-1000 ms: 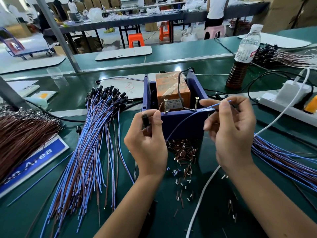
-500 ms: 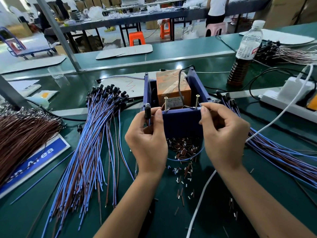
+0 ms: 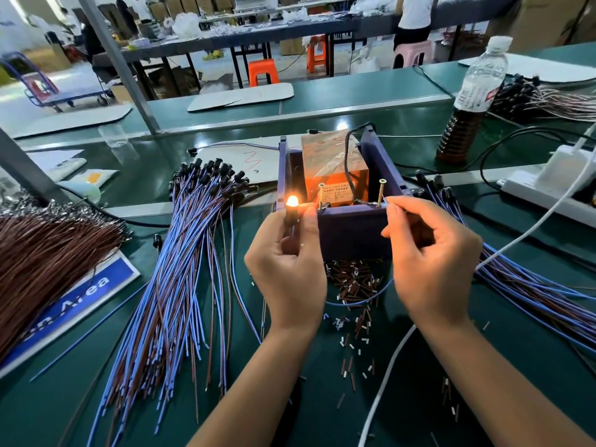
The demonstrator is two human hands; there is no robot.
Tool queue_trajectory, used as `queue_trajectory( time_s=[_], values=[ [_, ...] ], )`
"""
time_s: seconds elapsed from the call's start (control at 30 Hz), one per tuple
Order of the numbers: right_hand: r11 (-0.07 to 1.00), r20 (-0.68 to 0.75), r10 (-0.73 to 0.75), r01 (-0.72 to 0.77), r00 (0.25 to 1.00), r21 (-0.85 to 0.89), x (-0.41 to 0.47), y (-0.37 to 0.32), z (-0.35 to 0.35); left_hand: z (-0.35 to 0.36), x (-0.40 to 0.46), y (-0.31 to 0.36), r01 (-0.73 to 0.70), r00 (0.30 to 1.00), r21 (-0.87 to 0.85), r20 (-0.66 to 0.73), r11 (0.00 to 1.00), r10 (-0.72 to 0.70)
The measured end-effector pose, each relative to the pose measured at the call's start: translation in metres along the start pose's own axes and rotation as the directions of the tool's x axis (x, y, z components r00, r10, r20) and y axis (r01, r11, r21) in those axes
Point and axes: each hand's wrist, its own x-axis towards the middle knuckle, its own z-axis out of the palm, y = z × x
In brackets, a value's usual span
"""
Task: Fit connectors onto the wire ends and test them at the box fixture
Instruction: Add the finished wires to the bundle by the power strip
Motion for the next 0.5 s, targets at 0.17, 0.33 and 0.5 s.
queue_trajectory(
  time_s=[0.17, 0.33, 0.5],
  values=[
    [0.983, 0.009, 0.146, -0.146, 0.989, 0.107, 0.001, -0.002, -0.003, 0.008, -0.005, 0.027, -0.239, 0.971, 0.020, 0.029, 0.971, 0.239],
    [0.925, -0.123, 0.273, -0.225, 0.954, 0.306, 0.022, 0.003, -0.039, 0.070, -0.013, 0.081, 0.533, 0.738, -0.293, 0.621, 0.794, -0.266],
    [0.831, -0.397, 0.533, -0.373, 0.748, 0.413, 0.037, 0.029, -0.106, 0.154, -0.024, 0.103, 0.979, -0.085, 0.139, 0.941, 0.146, -0.327]
  ],
)
